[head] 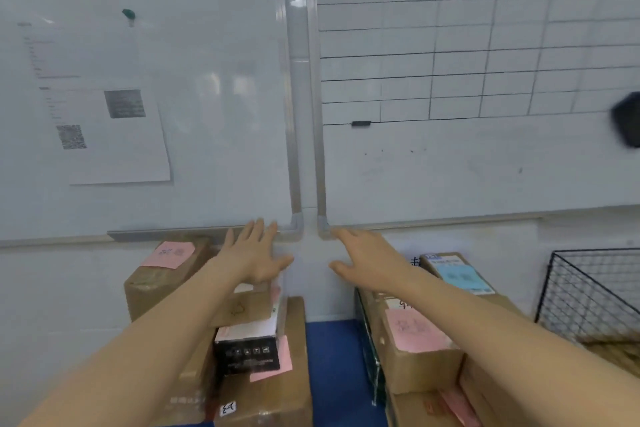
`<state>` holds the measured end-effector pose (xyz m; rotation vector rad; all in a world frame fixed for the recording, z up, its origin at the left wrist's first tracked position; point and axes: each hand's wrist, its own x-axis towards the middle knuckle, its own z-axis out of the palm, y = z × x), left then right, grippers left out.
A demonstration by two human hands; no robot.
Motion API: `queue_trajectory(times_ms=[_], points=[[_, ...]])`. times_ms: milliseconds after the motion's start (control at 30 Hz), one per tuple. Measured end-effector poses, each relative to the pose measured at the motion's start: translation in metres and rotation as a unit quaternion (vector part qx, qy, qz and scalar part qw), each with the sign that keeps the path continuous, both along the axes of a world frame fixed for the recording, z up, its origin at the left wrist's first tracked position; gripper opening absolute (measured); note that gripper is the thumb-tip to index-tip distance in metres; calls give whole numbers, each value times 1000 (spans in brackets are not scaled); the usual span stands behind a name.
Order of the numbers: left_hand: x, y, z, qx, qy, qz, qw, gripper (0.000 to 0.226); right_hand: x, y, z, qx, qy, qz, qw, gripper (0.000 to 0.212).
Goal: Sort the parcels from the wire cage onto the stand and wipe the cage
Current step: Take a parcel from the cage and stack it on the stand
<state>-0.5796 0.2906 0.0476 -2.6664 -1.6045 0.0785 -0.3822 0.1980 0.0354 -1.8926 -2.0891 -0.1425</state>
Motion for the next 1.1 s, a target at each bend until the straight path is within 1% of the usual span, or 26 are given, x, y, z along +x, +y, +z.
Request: queue_trajectory(times_ms=[167, 267, 433, 500, 567, 667, 767, 1000, 1100], points=[[61, -21, 4, 17, 3, -41, 999, 76, 49, -42, 8, 32, -8, -40, 999, 57], [104, -42, 8, 8, -20, -73, 997, 73, 88, -70, 12, 22, -19, -65, 997, 61], [191, -91, 9, -1, -48, -125, 991, 66, 176, -131, 12, -20, -3, -121, 992, 63], [233, -116, 12, -19, -63, -140, 988, 66, 218, -160, 13, -31, -7, -140, 990, 63], [276, -145, 11, -42, -96, -146, 984, 67, 261, -191, 13, -30, -15, -153, 988, 63], [341, -193, 5, -72, -145, -161, 974, 66, 320, -236, 12, -24, -19, -158, 987, 60], [398, -236, -3, -84, -175, -173, 966, 65, 367, -275, 7, -9, -25, -155, 987, 58], [492, -299, -34, -115, -265, -157, 944, 60, 440, -329, -23, -9, -33, -150, 988, 59], [527, -320, -51, -126, -245, -168, 946, 60, 464, -344, -47, -28, -6, -162, 986, 58]])
